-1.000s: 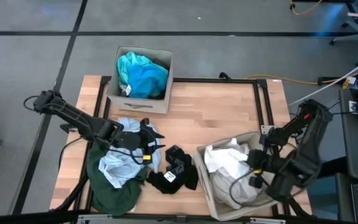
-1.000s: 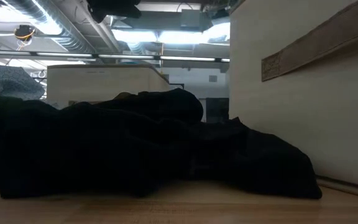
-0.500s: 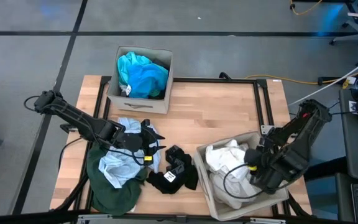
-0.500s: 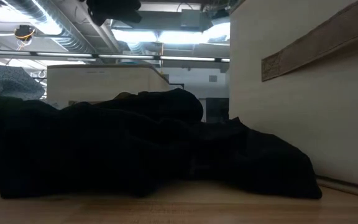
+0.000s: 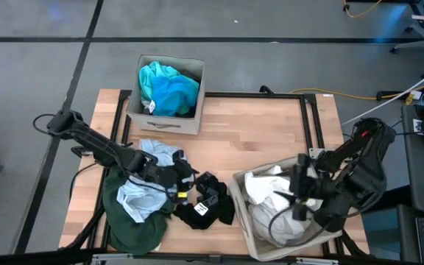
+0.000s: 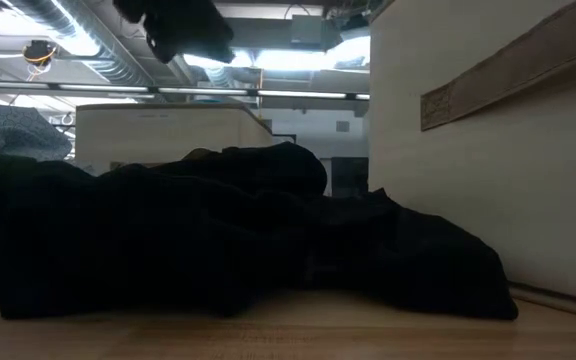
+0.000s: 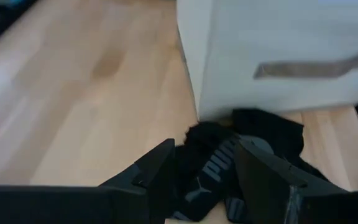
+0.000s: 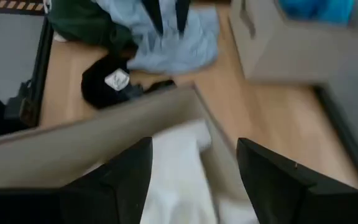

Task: Sort clothes
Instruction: Put the black underwear into the bottom white laundry bin

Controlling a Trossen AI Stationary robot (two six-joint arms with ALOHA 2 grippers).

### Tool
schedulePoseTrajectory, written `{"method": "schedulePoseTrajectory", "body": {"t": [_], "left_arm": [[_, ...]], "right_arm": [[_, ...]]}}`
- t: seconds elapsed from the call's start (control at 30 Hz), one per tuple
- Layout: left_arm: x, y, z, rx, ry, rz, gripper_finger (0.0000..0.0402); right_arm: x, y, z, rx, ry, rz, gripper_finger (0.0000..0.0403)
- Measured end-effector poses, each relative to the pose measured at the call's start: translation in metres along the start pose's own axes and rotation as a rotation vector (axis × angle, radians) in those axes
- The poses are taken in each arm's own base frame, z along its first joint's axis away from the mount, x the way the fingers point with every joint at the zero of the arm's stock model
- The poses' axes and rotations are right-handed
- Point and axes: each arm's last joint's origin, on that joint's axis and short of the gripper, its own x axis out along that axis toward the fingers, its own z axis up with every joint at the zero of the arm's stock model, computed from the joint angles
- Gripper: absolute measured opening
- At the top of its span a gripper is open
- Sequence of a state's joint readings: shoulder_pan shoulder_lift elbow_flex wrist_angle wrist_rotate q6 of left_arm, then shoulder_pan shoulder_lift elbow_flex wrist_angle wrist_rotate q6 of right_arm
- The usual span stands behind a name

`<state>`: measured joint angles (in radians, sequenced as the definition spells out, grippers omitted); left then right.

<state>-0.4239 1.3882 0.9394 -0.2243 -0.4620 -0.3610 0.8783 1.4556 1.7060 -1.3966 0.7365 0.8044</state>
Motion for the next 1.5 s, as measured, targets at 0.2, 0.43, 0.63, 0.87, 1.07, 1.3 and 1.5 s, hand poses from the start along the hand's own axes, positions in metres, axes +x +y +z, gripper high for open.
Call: {"method": "schedulePoseTrajectory", "body": {"t": [0.2, 0.43, 0.63, 0.87, 1.07, 1.3, 1.5], "left_arm": [[0.010, -0.025, -0.021, 0.000, 0.063, -0.026, 0.0156], [-0.003, -0.057, -0.041, 0.046, 0.046, -0.018, 0.0156], [-0.019, -0.072, -0.052, 0.104, 0.059, -0.071, 0.0156], [-0.032, -0.085, -0.059, 0.115, 0.006, -0.060, 0.0156], [-0.047, -0.097, -0.069, 0.063, -0.022, -0.062, 0.0156], [-0.056, -0.100, -0.076, -0.025, -0.062, -0.014, 0.0156], [-0.057, -0.099, -0.077, -0.051, -0.088, 0.019, 0.0156]], "right_arm": [[0.039, 0.018, 0.013, -0.162, -0.056, -0.001, 0.0234], [0.092, 0.031, 0.038, -0.267, -0.053, 0.118, 0.0234], [0.141, 0.034, 0.062, -0.263, -0.089, 0.330, 0.0234], [0.198, 0.032, 0.080, -0.248, -0.089, 0.406, 0.0234], [0.242, 0.038, 0.081, -0.244, 0.011, 0.429, 0.0234], [0.291, 0.047, 0.055, -0.241, 0.195, 0.399, 0.0234], [0.321, 0.052, 0.033, -0.246, 0.326, 0.402, 0.0234]]}}
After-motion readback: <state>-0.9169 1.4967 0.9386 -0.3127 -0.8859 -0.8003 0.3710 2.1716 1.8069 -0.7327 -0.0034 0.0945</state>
